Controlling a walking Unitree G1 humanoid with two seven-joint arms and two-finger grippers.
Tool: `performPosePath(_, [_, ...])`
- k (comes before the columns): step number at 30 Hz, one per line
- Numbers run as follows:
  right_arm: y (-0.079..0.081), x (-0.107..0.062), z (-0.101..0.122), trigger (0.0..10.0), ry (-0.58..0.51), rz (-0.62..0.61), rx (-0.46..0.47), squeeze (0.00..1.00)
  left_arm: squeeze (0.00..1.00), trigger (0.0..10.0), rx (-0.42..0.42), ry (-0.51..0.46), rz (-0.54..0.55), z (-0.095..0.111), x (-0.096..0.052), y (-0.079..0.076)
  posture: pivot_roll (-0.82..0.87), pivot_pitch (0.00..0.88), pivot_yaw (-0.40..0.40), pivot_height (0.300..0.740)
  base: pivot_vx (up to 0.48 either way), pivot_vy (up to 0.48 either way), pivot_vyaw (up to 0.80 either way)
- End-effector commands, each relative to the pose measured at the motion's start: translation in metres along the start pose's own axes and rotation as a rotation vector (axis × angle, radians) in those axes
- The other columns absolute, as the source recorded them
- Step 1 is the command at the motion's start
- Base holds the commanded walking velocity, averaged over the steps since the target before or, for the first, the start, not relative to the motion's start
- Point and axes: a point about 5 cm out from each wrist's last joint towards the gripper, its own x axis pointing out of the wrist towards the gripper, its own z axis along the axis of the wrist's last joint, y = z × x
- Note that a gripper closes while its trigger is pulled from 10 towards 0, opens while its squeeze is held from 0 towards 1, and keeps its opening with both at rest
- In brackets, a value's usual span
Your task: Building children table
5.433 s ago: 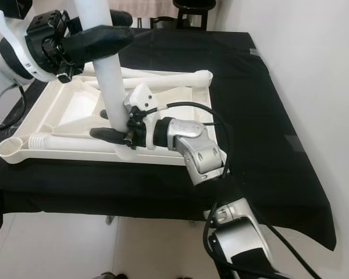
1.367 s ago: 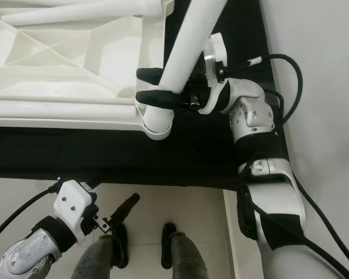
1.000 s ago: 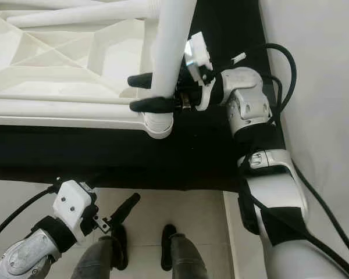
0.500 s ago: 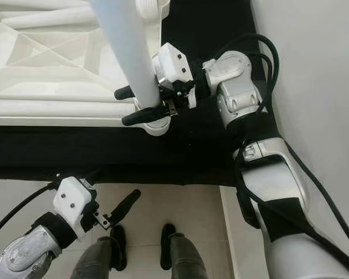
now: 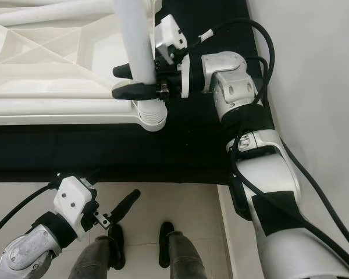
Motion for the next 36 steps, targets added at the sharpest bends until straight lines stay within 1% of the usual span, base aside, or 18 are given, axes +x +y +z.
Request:
performPosePath(1, [0.000, -0.013, -0.050, 10.0, 0.138, -0.148, 0.154, 0.00, 0.00, 10.0, -0.035, 0.034, -0.014, -0.008, -0.002, -0.005, 0.06, 0.484, -0.052, 0.740, 0.000, 0.000, 0.00])
performPosePath(2, [0.000, -0.013, -0.050, 10.0, 0.138, -0.148, 0.154, 0.00, 0.00, 10.0, -0.035, 0.034, -0.014, -0.008, -0.002, -0.005, 0.06, 0.484, -0.052, 0.740, 0.000, 0.000, 0.00])
performPosePath(4, [-0.001, -0.019, -0.059, 10.0, 0.151, -0.261, 0.175, 0.00, 0.00, 10.0, -0.035, 0.035, -0.017, -0.008, -0.002, -0.005, 0.05, 0.481, -0.056, 0.740, 0.000, 0.000, 0.00])
performPosePath(7, [0.001, -0.023, -0.063, 10.0, 0.130, -0.316, 0.175, 0.00, 0.00, 10.0, -0.035, 0.036, -0.018, -0.009, -0.002, -0.005, 0.05, 0.481, -0.062, 0.740, 0.000, 0.000, 0.00])
performPosePath(9, [0.011, -0.030, -0.068, 10.0, 0.071, -0.384, 0.166, 0.00, 0.00, 10.0, -0.036, 0.037, -0.018, -0.009, -0.002, -0.005, 0.05, 0.481, -0.056, 0.740, 0.000, 0.000, 0.00])
performPosePath(12, [0.017, -0.033, -0.069, 10.0, 0.045, -0.402, 0.152, 0.00, 0.00, 10.0, -0.036, 0.038, -0.018, -0.009, -0.001, -0.005, 0.05, 0.481, -0.056, 0.740, 0.000, 0.000, 0.00])
performPosePath(14, [0.030, -0.035, -0.069, 10.0, -0.031, -0.433, 0.141, 0.00, 0.00, 10.0, -0.036, 0.039, -0.023, -0.010, 0.000, -0.004, 0.04, 0.478, -0.045, 0.740, 0.000, 0.000, 0.00])
performPosePath(15, [0.030, -0.035, -0.069, 10.0, -0.031, -0.433, 0.141, 0.00, 0.00, 10.0, -0.036, 0.039, -0.023, -0.010, 0.000, -0.004, 0.04, 0.478, -0.045, 0.740, 0.000, 0.000, 0.00])
performPosePath(17, [0.043, -0.034, -0.069, 10.0, -0.068, -0.371, 0.105, 0.00, 0.00, 10.0, -0.033, 0.038, -0.033, -0.010, 0.002, -0.004, 0.05, 0.472, -0.039, 0.740, 0.000, 0.000, 0.00])
performPosePath(18, [0.043, -0.034, -0.069, 10.0, -0.068, -0.371, 0.105, 0.00, 0.00, 10.0, -0.033, 0.038, -0.033, -0.010, 0.002, -0.004, 0.05, 0.472, -0.039, 0.740, 0.000, 0.000, 0.00])
performPosePath(19, [0.052, -0.031, -0.064, 10.0, -0.071, -0.243, 0.060, 0.00, 0.00, 10.0, -0.029, 0.038, -0.039, -0.011, 0.002, -0.004, 0.05, 0.466, -0.038, 0.740, 0.000, 0.000, 0.00])
performPosePath(20, [0.052, -0.031, -0.064, 10.0, -0.071, -0.243, 0.060, 0.00, 0.00, 10.0, -0.029, 0.038, -0.039, -0.011, 0.002, -0.004, 0.05, 0.466, -0.038, 0.740, 0.000, 0.000, 0.00])
performPosePath(21, [0.054, -0.030, -0.063, 10.0, -0.052, -0.193, 0.045, 0.00, 0.00, 10.0, -0.028, 0.038, -0.040, -0.011, 0.002, -0.003, 0.05, 0.466, -0.038, 0.740, 0.000, 0.000, 0.00])
performPosePath(24, [0.054, -0.030, -0.063, 10.0, -0.052, -0.193, 0.045, 0.00, 0.00, 10.0, -0.028, 0.038, -0.040, -0.011, 0.002, -0.003, 0.05, 0.466, -0.038, 0.740, 0.000, 0.000, 0.00])
performPosePath(25, [0.056, -0.030, -0.063, 10.0, -0.009, -0.136, 0.018, 0.00, 0.00, 10.0, -0.026, 0.039, -0.041, -0.011, 0.002, -0.003, 0.05, 0.463, -0.041, 0.740, 0.000, 0.000, 0.00])
performPosePath(28, [0.056, -0.030, -0.063, 10.0, -0.009, -0.136, 0.018, 0.00, 0.00, 10.0, -0.026, 0.039, -0.041, -0.011, 0.002, -0.003, 0.05, 0.463, -0.041, 0.740, 0.000, 0.000, 0.00])
performPosePath(30, [0.059, -0.031, -0.063, 10.0, 0.097, 0.013, -0.046, 0.00, 0.00, 10.0, -0.022, 0.038, -0.039, -0.011, 0.003, -0.003, 0.05, 0.461, -0.050, 0.740, 0.000, 0.000, 0.00])
performPosePath(36, [0.059, -0.036, -0.054, 10.0, 0.185, 0.143, -0.084, 0.00, 0.00, 10.0, -0.020, 0.037, -0.035, -0.011, 0.002, -0.003, 0.05, 0.458, -0.052, 0.740, 0.000, 0.000, 0.00])
